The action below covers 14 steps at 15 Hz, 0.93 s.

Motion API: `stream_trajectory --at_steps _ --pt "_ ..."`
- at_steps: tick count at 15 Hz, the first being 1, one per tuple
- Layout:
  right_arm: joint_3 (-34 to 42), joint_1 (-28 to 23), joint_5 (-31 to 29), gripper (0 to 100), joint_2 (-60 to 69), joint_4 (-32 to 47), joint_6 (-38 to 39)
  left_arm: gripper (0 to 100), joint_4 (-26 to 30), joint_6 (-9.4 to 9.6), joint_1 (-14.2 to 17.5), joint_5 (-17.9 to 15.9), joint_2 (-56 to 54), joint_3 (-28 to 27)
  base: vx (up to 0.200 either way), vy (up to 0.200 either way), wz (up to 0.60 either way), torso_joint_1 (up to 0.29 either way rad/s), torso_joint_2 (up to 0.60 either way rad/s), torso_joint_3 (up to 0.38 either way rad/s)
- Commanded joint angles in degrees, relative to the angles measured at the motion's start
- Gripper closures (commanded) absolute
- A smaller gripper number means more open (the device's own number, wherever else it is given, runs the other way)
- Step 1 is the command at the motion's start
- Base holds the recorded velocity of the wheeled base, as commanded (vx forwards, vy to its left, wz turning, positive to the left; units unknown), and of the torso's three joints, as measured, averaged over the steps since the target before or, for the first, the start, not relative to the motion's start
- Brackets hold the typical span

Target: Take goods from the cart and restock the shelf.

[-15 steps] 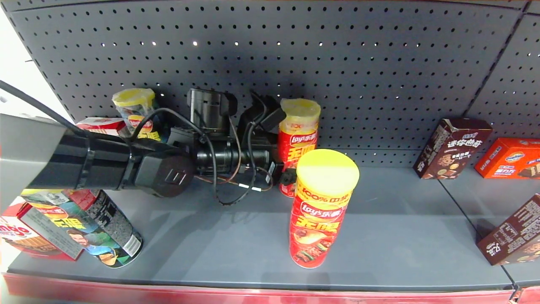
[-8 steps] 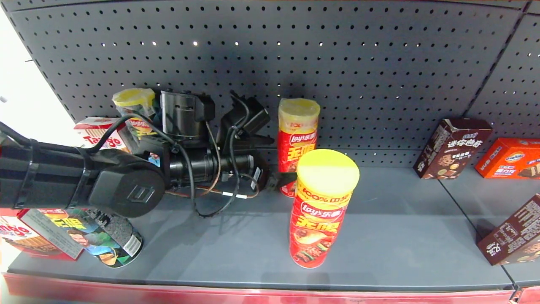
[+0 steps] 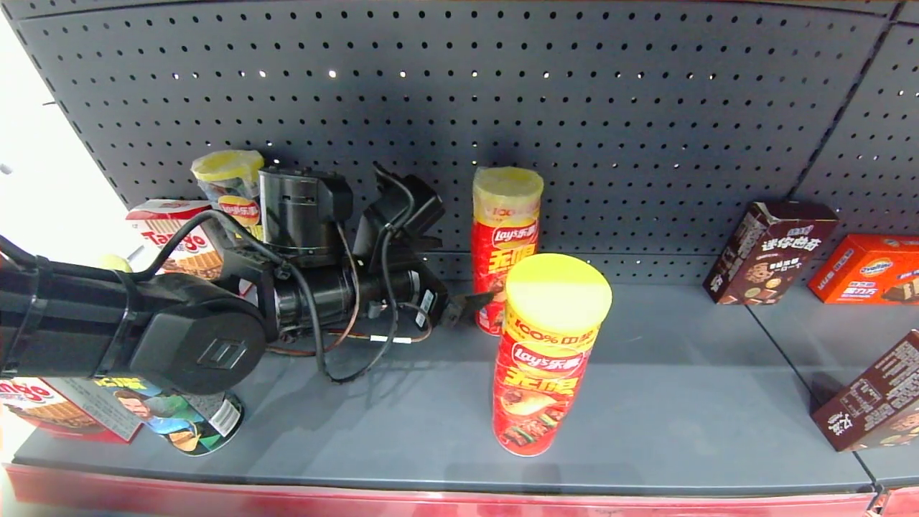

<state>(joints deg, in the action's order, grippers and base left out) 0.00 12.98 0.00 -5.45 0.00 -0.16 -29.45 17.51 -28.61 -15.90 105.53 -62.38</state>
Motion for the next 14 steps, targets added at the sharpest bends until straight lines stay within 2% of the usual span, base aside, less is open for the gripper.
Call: stream_trajectory --at_steps 1,2,5,7,14 --pt "0.0 0.0 0.0 0 -0.1 0.0 0.0 0 -0.1 -1.60 0.0 2.1 0.2 -0.3 0.000 0.000 0.00 0.000 0.00 0.000" --pt "0.0 0.0 0.0 0 -0.1 0.0 0.0 0 -0.3 -2.48 0.0 2.7 0.7 -0.4 0.000 0.000 0.00 0.000 0.00 0.000" --pt "0.0 0.0 0.0 0 -0.1 0.0 0.0 0 -1.7 -2.83 0.0 3.9 1.2 -0.4 0.000 0.000 0.00 0.000 0.00 0.000" --pt "0.0 0.0 0.0 0 -0.1 0.0 0.0 0 -1.8 -4.41 0.0 4.0 1.8 -0.6 0.000 0.000 0.00 0.000 0.00 0.000" --pt "0.0 0.0 0.0 0 -0.1 0.0 0.0 0 -1.7 -4.76 0.6 6.0 2.8 -1.9 0.000 0.000 0.00 0.000 0.00 0.000"
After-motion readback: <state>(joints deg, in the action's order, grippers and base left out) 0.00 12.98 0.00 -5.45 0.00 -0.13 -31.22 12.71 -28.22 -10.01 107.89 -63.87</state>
